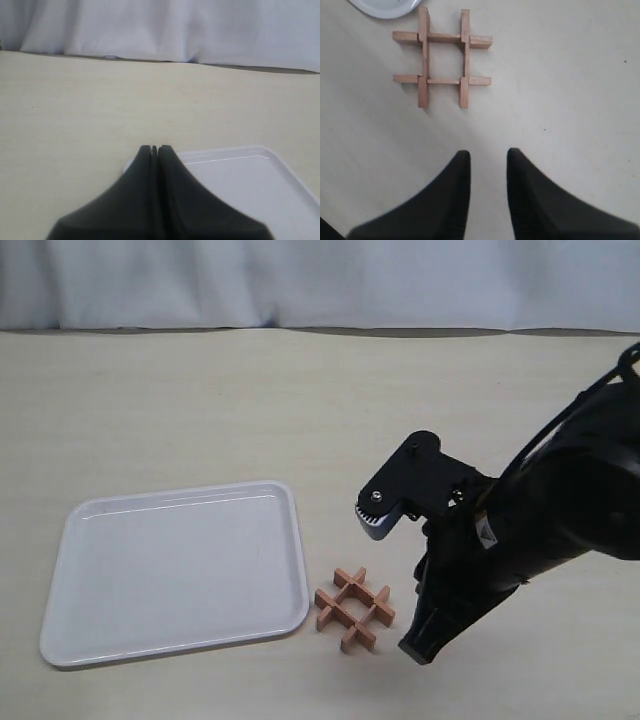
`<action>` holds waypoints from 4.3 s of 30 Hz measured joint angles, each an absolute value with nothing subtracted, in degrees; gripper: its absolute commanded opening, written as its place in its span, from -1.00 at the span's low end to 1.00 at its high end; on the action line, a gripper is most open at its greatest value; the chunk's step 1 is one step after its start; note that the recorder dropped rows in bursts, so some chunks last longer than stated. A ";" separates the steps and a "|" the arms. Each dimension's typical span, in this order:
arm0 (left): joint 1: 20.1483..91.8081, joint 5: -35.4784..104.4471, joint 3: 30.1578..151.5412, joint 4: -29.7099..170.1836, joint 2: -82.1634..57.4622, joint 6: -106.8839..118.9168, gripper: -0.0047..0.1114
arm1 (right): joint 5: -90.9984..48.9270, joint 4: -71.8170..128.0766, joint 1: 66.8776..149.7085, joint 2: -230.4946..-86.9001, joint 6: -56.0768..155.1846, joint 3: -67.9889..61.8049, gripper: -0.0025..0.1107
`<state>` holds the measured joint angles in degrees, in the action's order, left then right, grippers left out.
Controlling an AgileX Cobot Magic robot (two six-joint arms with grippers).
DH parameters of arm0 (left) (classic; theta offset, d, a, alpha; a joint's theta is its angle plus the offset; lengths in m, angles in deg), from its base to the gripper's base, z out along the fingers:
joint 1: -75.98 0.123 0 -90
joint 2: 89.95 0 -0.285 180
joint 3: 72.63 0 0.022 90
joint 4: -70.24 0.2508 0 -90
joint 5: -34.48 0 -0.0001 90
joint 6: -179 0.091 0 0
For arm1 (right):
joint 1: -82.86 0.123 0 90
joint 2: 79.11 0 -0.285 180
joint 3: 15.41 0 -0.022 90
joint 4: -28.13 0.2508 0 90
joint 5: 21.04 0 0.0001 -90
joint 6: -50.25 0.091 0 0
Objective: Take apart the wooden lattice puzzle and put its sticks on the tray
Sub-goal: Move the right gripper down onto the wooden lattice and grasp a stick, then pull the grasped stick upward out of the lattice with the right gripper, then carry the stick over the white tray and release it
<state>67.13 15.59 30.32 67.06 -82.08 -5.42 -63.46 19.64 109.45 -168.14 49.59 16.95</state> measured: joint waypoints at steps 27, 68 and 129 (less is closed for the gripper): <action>67.13 15.59 30.32 67.06 -82.08 -5.42 -0.92 | -46.92 23.18 109.45 -181.88 52.29 21.20 -0.33; 67.13 15.59 30.32 67.06 -82.08 -5.42 -0.92 | -41.29 19.97 109.45 -186.77 52.40 21.20 -0.88; 67.13 15.48 30.32 67.06 -82.08 -5.42 -0.92 | -74.56 21.71 115.77 -183.88 56.86 -9.60 0.07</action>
<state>67.13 15.48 30.32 67.06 -82.08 -5.42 -74.56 21.71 115.77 -183.88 56.86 -9.60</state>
